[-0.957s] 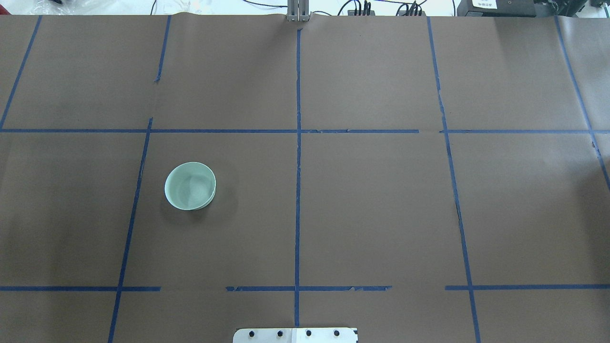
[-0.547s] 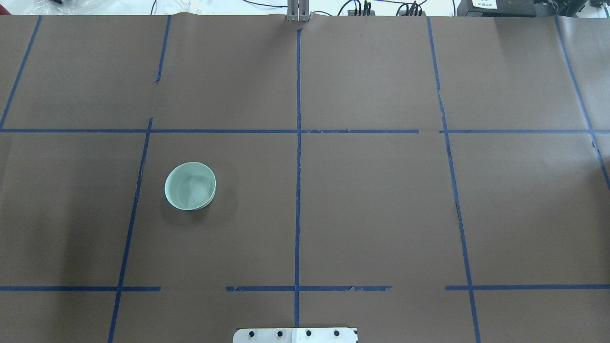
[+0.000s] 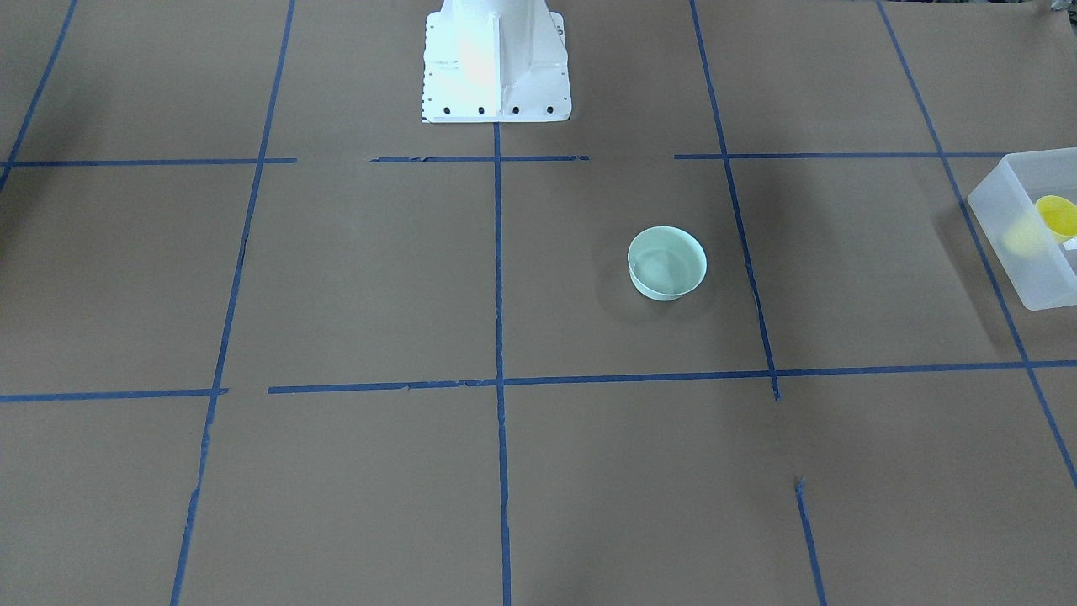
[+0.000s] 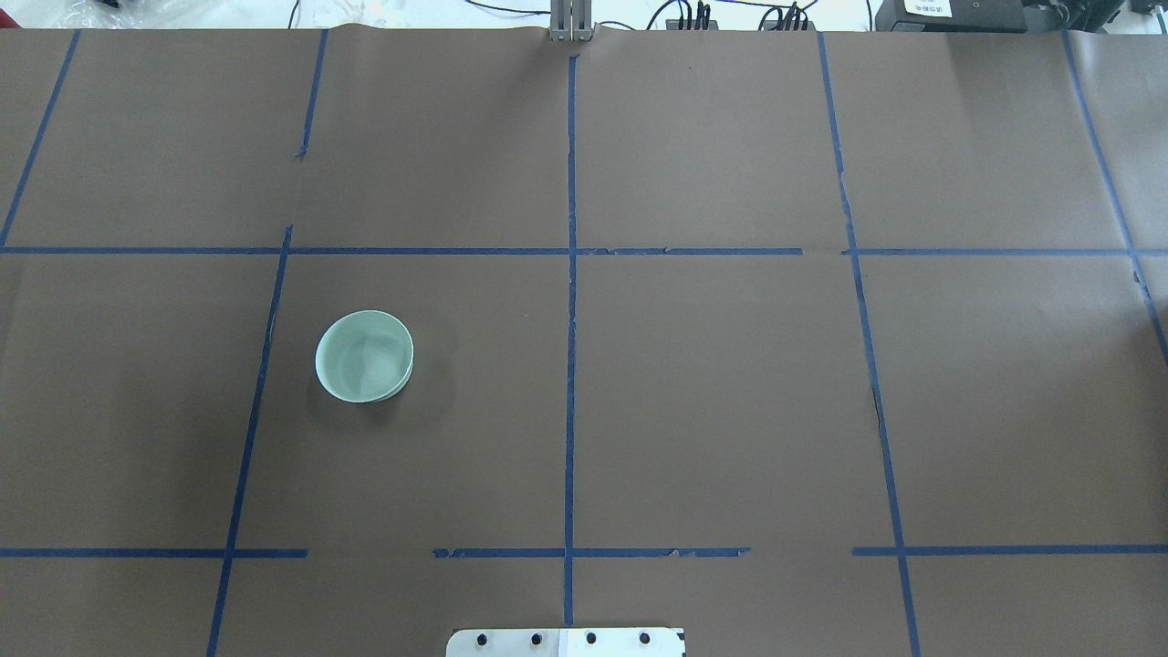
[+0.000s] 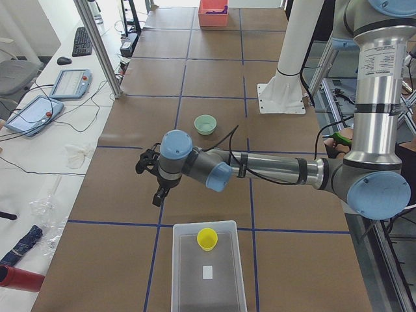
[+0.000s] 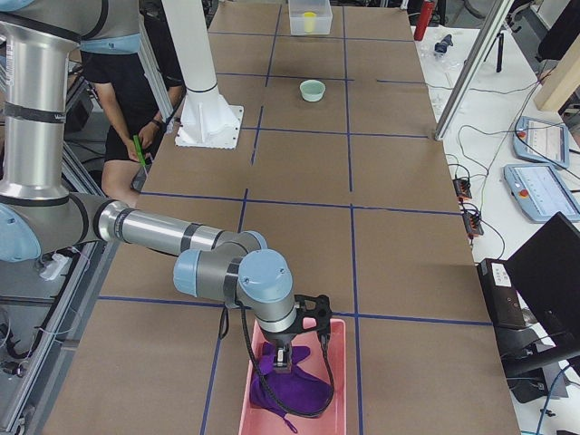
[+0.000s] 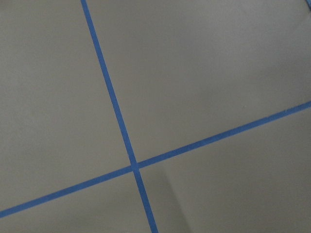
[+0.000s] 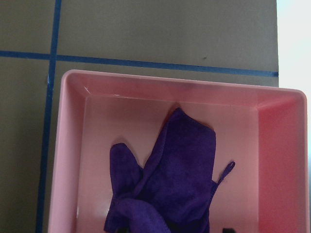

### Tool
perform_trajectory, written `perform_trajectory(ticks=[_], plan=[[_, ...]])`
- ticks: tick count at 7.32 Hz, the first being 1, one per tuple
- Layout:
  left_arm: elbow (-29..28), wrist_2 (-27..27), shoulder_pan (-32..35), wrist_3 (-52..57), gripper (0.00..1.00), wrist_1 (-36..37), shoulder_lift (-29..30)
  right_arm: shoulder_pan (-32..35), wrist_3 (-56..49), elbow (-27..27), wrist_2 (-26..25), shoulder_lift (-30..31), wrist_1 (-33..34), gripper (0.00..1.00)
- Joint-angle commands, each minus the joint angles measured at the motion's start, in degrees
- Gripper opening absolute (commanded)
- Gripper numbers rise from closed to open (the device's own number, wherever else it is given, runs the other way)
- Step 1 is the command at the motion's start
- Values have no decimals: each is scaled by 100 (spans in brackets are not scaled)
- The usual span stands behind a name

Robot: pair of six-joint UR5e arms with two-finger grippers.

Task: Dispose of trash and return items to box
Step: 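Move the left gripper to the pale green bowl rim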

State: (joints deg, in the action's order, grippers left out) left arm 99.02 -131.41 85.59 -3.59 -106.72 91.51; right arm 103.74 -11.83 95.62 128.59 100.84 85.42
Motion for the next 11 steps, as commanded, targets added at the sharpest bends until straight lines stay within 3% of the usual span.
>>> perform_trajectory(ticks=[1,5,9,11], plan=[[572,160,-51,-1031,100,398,245,-300,313,560,237,15,54,100],[1382,151,-1506,-3273,100,380,219,-1468,2481,1370,693,6,27,100],[1569,597,-3290,-5419,100,31,201,-1875,2607,1503,834,-2,-8,100],[1489,625,-3828,-5957,100,-217,210,-1936,2624,1416,861,-142,10,100]])
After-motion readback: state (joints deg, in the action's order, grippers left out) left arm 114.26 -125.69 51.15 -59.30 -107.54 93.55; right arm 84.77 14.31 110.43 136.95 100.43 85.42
